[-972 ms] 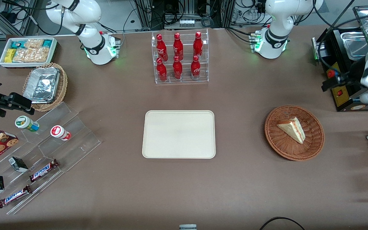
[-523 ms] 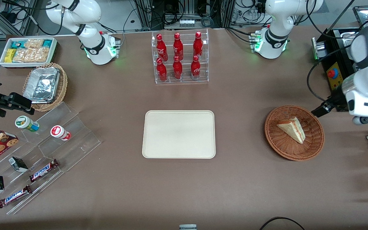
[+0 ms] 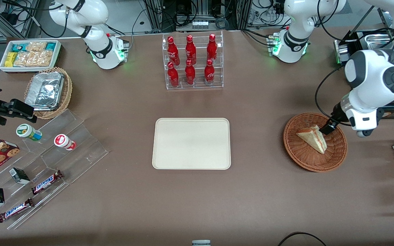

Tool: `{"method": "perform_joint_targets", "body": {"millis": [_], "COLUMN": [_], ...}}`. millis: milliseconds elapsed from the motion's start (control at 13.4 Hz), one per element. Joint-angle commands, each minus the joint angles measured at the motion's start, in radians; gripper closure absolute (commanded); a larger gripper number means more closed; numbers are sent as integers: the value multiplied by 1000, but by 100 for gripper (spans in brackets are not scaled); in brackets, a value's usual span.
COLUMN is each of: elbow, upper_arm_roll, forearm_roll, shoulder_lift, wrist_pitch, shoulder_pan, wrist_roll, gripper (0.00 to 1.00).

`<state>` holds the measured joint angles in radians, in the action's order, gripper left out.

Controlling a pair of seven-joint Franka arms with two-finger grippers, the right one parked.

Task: Place sandwich from basket to tray
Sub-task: 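Lower the left gripper into the basket and grasp the wrapped sandwich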

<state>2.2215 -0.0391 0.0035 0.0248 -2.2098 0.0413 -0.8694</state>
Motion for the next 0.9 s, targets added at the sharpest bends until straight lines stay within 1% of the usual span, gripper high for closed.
{"method": "perform_joint_targets", "body": {"millis": [0,299,598,822], "elbow": [35,50,113,113], "upper_arm_roll": [-5,-5,-5,-5], "forearm_roll": [9,7,9,10], "shoulder_lift": [17,72,101,129], "wrist_pitch": [-66,-154,-266,-289], "shoulder_pan": [6,6,6,2], "wrist_roll": [-46,-103,-111,-111], "gripper": [0,0,0,0]}}
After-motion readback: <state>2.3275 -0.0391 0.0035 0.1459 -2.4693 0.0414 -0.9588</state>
